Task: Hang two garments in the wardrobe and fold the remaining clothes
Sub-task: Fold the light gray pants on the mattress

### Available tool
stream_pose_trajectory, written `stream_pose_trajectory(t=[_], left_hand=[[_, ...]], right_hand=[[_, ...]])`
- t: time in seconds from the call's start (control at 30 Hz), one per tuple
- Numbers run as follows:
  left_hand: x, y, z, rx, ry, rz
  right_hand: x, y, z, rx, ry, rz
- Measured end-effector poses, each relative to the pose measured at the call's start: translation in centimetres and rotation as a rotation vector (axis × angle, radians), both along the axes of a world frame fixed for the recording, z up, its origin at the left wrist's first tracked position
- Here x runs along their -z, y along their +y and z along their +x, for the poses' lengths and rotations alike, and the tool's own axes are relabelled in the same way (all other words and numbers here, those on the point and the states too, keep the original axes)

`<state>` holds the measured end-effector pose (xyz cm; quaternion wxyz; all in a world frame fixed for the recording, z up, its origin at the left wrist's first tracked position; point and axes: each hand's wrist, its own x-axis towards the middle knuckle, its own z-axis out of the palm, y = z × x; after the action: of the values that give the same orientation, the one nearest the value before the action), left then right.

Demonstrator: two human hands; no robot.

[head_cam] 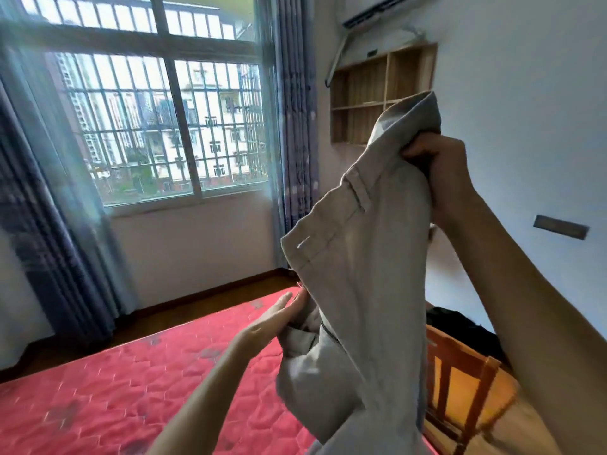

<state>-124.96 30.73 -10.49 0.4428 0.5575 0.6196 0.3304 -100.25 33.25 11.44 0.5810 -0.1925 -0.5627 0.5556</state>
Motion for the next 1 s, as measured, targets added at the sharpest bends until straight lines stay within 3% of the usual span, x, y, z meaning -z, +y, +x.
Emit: stream_pose_trajectory(t=[0.1, 0.2, 0.23, 0.33, 0.43, 0.53, 0.83, 0.93, 1.0], left_hand=[[1.1, -2.0, -1.5, 0.171, -0.356, -0.120], [1.5, -2.7, -2.1, 0.191, -0.614, 0.026], [1.2, -2.8, -2.1, 0.170, -0.595, 0.116], [-0.3, -2.2, -1.8, 0.078, -0.072, 0.452], [-0.6, -1.0, -1.6, 0.017, 0.328, 0.717], [-0.8, 0.1, -2.8, 0.033, 0.551, 0.731], [-6.8, 0.0, -9.7, -0.123, 0.847, 0.746], [-9.1, -0.6, -11.1, -0.026, 0.915, 0.687], [-10.4, -1.3, -11.7, 0.066, 0.853, 0.670]], right_hand=[[-1.0, 1.1, -0.2, 0.036, -0.030, 0.025], [-1.3, 2.6, -0.1, 0.068, -0.063, 0.005], [-1.3, 3.2, 0.0, 0.076, -0.062, -0.012], [-1.0, 4.4, 0.2, 0.079, -0.036, -0.045], [-0.9, 5.0, 0.0, 0.049, -0.014, -0.053], [-1.1, 5.6, 0.2, 0.062, -0.020, -0.060], [0.5, 9.1, 3.1, 0.273, -0.117, -0.095], [1.3, 10.2, 3.2, 0.341, -0.177, -0.119], [1.7, 11.1, 3.0, 0.413, -0.211, -0.131]])
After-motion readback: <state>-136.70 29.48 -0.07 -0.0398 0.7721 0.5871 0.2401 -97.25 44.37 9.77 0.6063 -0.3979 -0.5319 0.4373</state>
